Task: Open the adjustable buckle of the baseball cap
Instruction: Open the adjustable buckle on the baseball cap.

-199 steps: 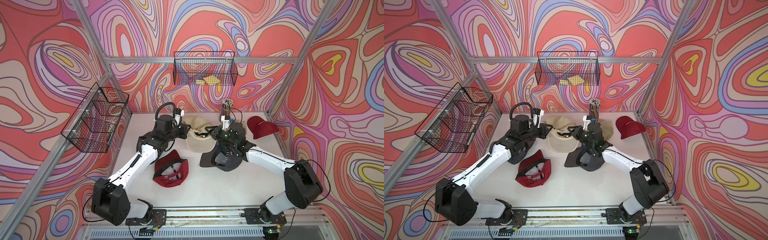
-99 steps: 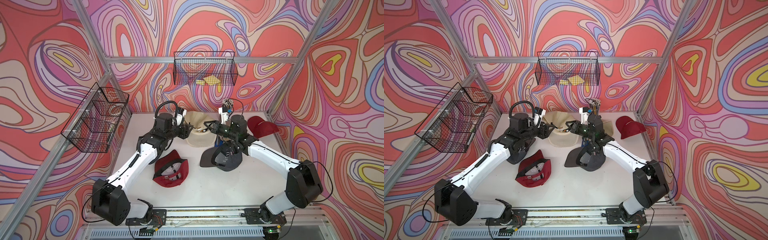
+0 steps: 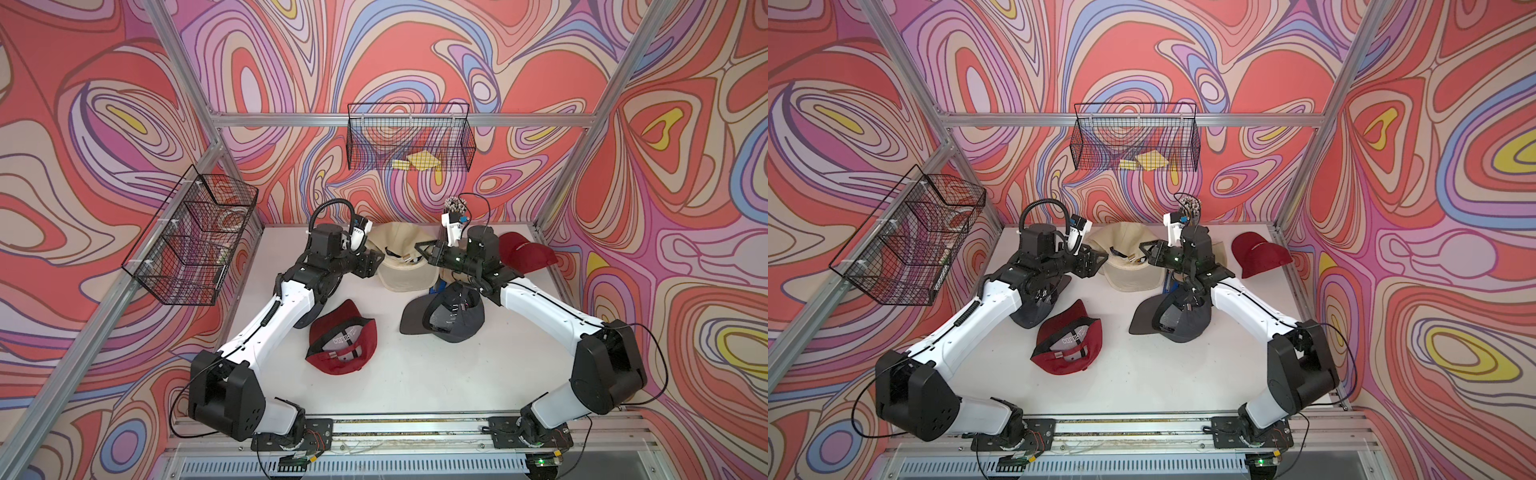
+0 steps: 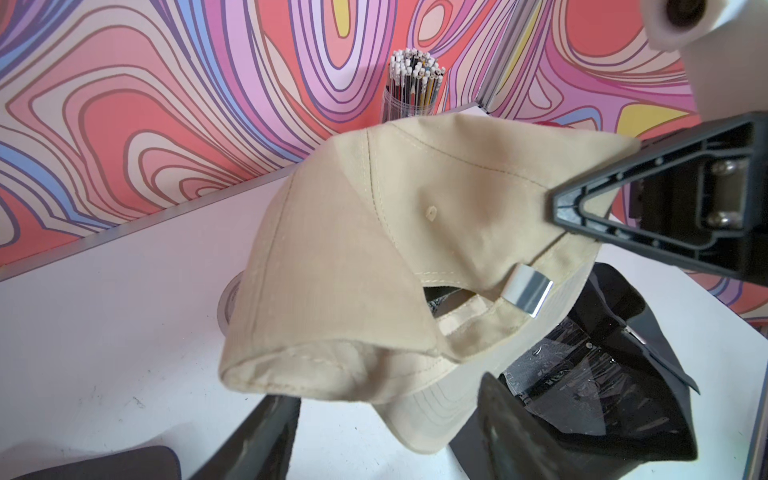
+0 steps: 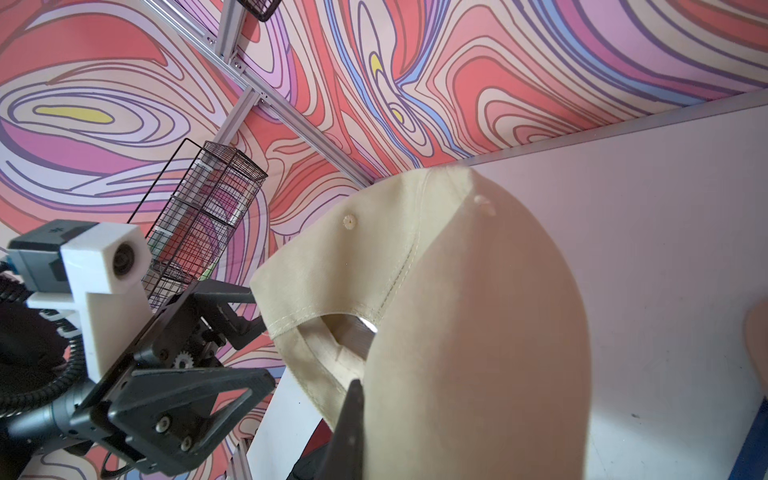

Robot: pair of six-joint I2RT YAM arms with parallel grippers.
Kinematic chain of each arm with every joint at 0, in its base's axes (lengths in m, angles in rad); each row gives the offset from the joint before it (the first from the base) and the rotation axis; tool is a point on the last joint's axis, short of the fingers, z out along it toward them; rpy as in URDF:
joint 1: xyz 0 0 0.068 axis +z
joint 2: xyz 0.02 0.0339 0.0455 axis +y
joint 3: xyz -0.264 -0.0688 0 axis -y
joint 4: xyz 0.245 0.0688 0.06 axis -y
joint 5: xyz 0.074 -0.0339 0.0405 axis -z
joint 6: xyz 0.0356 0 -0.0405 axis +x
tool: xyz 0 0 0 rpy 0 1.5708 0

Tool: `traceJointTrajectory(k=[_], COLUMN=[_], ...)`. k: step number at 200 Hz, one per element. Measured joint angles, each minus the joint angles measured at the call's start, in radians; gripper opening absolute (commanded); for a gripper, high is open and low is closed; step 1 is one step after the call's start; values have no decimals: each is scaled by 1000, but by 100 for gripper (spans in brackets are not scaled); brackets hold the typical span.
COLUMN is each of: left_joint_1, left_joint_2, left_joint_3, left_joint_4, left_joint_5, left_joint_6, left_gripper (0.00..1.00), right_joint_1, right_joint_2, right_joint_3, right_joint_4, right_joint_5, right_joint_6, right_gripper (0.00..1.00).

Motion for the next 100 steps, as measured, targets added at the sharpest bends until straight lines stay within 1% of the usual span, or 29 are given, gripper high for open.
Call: traceJointTrajectory(k=[21, 56, 100], left_joint_1=[0, 0, 0], left_joint_2=[5, 29, 50], left_joint_3=[8, 49, 59], left_joint_4=[-21, -62, -101], left_joint_5=[2, -14, -21], left_joint_6=[8, 34, 41], left_gripper=[72, 73, 75], right_joint_1=[-2, -11, -31], right_joint_2=[0, 0, -5], right_joint_3=[18, 21, 21], right_joint_4=[-43, -62, -69], right_joint_5=[-9, -21, -26], right_joint_6=[-26, -53, -63], right_gripper=[0, 0, 0])
